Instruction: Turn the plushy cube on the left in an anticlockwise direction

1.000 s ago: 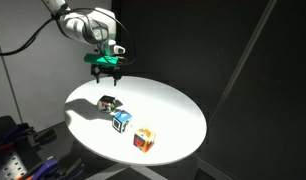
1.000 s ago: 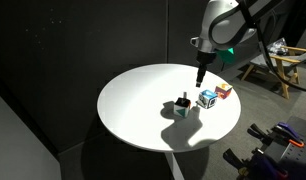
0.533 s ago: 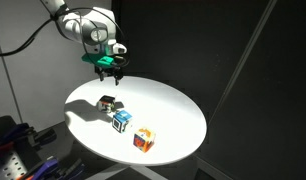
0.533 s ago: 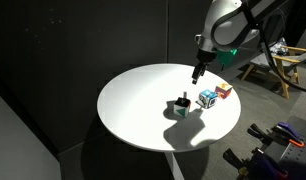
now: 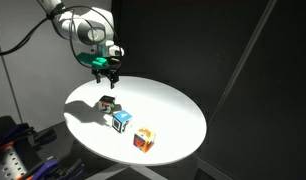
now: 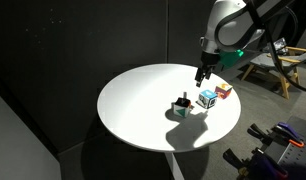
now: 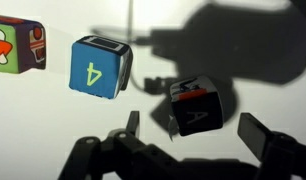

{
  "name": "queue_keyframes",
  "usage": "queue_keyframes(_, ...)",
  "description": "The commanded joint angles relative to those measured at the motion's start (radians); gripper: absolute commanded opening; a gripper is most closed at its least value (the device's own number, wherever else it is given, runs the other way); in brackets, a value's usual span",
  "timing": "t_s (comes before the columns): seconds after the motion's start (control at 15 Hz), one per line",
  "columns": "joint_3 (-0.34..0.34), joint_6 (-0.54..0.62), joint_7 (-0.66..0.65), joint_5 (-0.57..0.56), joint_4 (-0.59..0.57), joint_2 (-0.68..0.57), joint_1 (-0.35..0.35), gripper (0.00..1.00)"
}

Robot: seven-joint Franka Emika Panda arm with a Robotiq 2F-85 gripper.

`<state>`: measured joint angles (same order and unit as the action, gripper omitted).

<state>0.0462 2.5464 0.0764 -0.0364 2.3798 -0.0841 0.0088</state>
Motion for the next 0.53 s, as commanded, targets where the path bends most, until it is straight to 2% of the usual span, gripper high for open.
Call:
queue_keyframes(0.0,-0.004,-0.073,-0.01,0.023,0.055,0.098,0.006,1.0)
queue_keyframes(0.47,-0.01,-0.171,0.004,0.045,0.109,0.215,0.008,1.0)
